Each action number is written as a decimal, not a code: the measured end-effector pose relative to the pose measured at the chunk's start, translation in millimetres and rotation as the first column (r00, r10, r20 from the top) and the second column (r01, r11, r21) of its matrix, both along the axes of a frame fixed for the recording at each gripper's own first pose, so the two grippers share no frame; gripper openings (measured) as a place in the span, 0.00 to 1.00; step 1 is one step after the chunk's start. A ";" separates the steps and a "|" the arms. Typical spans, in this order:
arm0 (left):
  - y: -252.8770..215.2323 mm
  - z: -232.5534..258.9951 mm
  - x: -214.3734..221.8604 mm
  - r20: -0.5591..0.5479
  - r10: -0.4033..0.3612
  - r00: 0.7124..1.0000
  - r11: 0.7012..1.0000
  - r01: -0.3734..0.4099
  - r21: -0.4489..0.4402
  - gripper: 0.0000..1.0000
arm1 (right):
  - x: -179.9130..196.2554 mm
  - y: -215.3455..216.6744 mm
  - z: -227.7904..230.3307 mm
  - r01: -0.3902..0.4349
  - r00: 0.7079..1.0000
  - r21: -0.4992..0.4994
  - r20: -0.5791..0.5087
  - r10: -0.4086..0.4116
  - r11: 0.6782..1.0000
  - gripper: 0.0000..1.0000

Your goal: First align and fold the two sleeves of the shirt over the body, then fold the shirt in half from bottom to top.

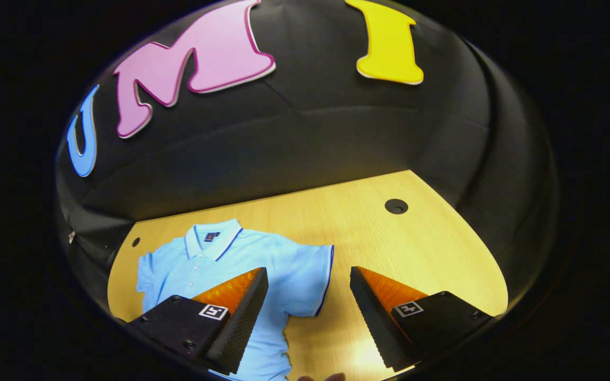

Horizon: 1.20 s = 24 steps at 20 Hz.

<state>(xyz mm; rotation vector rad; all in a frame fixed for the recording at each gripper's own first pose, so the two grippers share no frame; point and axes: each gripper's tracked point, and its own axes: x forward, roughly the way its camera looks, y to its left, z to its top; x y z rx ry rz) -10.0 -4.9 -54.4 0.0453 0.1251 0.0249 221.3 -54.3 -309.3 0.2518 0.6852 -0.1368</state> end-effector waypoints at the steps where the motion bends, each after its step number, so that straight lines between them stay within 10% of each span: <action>1: 0.2 -2.3 0.5 -0.005 0.004 1.000 1.000 -0.004 0.004 0.98 | 7.6 -2.6 -16.9 0.011 1.000 -0.001 -0.024 -0.011 1.000 0.97; 16: 18.5 -32.6 11.9 -0.072 0.049 0.996 0.998 -0.051 -0.027 0.98 | 43.8 -1.8 -98.7 -0.020 0.984 -0.109 -0.178 0.000 0.994 0.95; 24: 38.6 -41.0 12.0 -0.087 0.061 0.994 0.997 -0.064 -0.034 0.98 | 46.6 16.4 -98.5 -0.039 0.985 -0.119 -0.172 0.018 0.992 0.15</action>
